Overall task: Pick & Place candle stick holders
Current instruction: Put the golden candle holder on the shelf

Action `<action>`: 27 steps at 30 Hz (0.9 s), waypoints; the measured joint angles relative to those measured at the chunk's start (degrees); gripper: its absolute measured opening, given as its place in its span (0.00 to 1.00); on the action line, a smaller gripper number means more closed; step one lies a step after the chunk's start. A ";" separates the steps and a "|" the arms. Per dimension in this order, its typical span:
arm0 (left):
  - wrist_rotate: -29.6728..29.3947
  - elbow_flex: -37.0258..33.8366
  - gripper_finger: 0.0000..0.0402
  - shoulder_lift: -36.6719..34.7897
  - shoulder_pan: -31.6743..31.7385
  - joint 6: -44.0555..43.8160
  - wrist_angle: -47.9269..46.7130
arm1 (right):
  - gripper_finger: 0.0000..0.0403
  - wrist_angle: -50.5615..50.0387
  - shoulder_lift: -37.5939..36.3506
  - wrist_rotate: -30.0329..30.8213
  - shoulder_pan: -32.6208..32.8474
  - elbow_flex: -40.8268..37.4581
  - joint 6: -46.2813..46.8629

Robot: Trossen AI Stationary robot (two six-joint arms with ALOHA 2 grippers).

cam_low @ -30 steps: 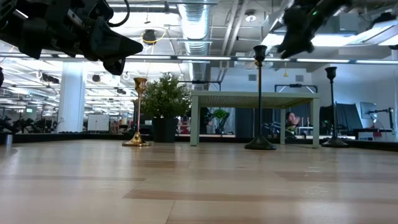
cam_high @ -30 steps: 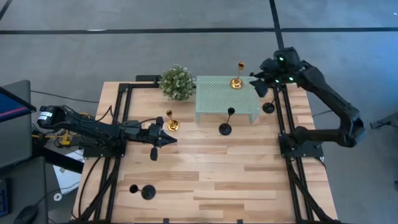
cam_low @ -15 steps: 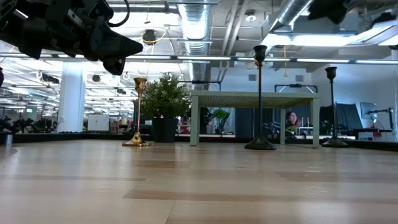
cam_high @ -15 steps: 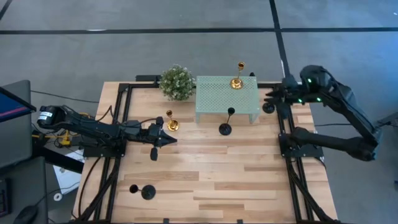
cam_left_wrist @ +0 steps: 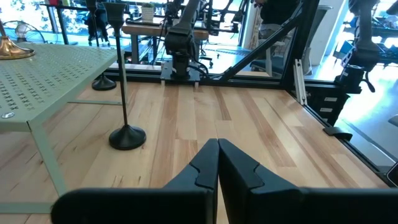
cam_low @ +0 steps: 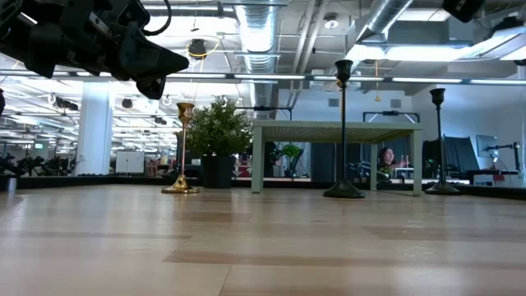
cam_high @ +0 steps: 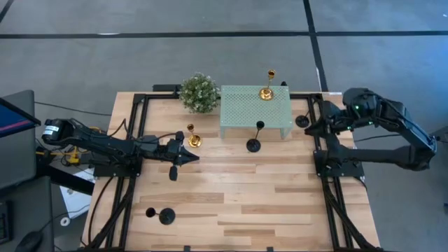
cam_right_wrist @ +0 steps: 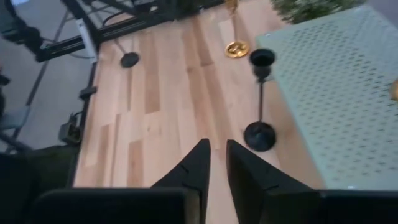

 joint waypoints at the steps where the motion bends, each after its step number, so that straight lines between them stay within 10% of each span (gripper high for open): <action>1: 0.00 0.01 0.02 0.00 0.00 0.00 0.00 | 0.08 0.22 0.01 0.03 0.91 -0.20 0.34; 27: 0.01 0.02 0.02 0.00 0.01 0.00 0.00 | 0.00 47.19 -7.74 3.68 21.59 -38.28 -1.17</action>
